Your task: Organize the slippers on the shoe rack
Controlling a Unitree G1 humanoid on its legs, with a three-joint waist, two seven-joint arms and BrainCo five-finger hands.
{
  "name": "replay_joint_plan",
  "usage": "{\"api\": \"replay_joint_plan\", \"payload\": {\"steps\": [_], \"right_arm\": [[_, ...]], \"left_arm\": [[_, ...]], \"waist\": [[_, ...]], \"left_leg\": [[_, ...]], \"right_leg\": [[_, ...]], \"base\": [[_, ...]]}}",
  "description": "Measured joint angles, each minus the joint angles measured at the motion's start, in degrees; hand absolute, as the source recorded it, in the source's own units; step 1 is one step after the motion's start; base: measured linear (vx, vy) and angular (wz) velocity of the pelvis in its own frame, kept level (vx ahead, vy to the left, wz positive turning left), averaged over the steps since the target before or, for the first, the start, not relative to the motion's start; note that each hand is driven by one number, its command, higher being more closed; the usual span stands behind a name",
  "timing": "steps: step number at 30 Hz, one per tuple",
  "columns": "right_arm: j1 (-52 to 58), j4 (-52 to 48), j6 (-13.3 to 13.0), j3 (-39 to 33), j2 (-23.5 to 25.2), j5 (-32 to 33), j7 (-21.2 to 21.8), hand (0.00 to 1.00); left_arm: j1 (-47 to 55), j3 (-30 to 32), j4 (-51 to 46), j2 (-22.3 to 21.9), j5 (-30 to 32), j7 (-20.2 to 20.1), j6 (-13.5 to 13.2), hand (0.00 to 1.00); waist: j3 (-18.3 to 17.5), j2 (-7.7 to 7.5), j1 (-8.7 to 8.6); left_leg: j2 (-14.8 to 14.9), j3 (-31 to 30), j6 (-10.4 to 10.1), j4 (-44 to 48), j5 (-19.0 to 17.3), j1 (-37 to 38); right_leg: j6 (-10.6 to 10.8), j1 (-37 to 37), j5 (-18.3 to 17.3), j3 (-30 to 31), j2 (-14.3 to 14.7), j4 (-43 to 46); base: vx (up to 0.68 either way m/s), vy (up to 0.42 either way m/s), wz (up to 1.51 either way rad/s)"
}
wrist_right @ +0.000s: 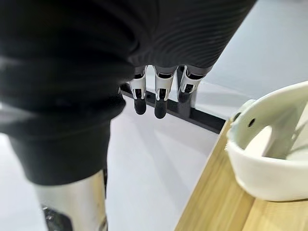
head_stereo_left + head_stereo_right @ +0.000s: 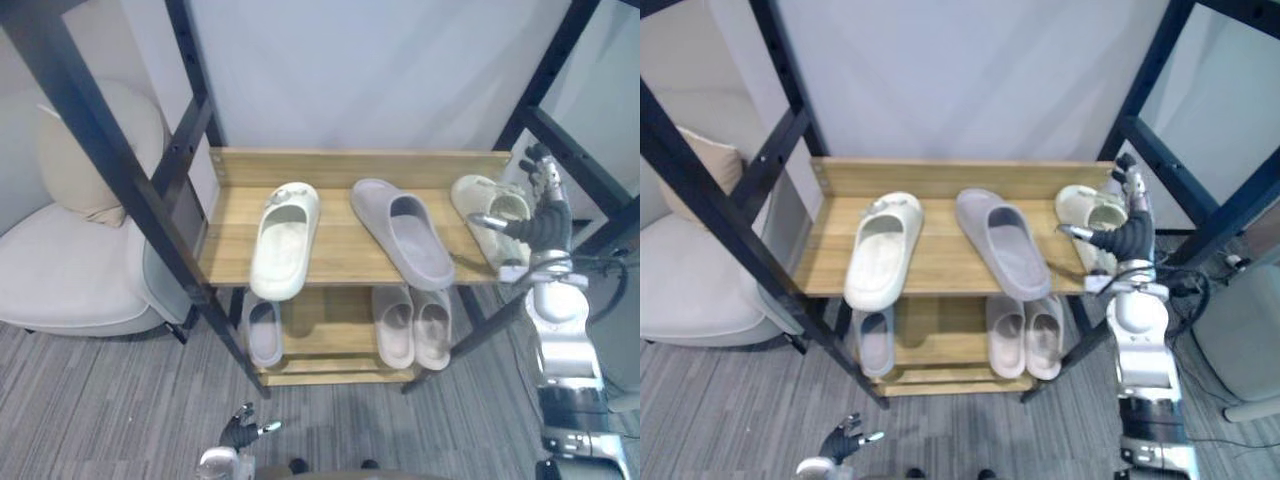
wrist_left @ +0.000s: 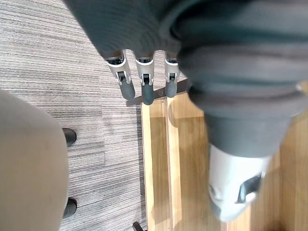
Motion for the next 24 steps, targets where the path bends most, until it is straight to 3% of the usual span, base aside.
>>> {"api": "replay_joint_plan", "payload": {"steps": [6,18,24], "right_arm": [[-5.49,5.05,1.2,1.71,-1.12,-0.51,0.15,0.0],[-13.04,9.97,1.78,8.82,-1.81,-2.46,1.32,0.0],[-15.33,13.54,3.55,9.54,-1.68,-4.52,2.42,0.0]], "left_arm": [[-0.07,-0.01,-0.56,0.72,-2.09,-0.01,-0.32,0.0],[-0.65,0.06,-2.47,0.89,-4.28,0.13,-0.97,0.0],[-1.2,0.18,-3.57,0.9,-4.51,0.19,-0.94,0.0]], "waist": [[0.85,-1.09,0.68],[4.49,-1.46,2.14],[6.58,-1.43,2.72]], "left_leg": [[-0.31,-0.9,-0.04,-0.08,0.55,-0.69],[-0.44,-2.24,-0.15,-2.07,2.14,-0.81],[-0.4,-2.82,-0.14,-2.08,2.21,-1.21]], "right_leg": [[-0.13,-0.1,0.5,-0.91,-0.08,-0.7],[-0.28,-0.14,1.17,-2.39,-0.12,-1.67],[-0.49,-0.17,1.32,-2.99,-0.04,-1.79]], "base": [[-0.03,-0.016,0.07],[-0.02,-0.018,0.06],[0.0,-0.015,0.06]]}}
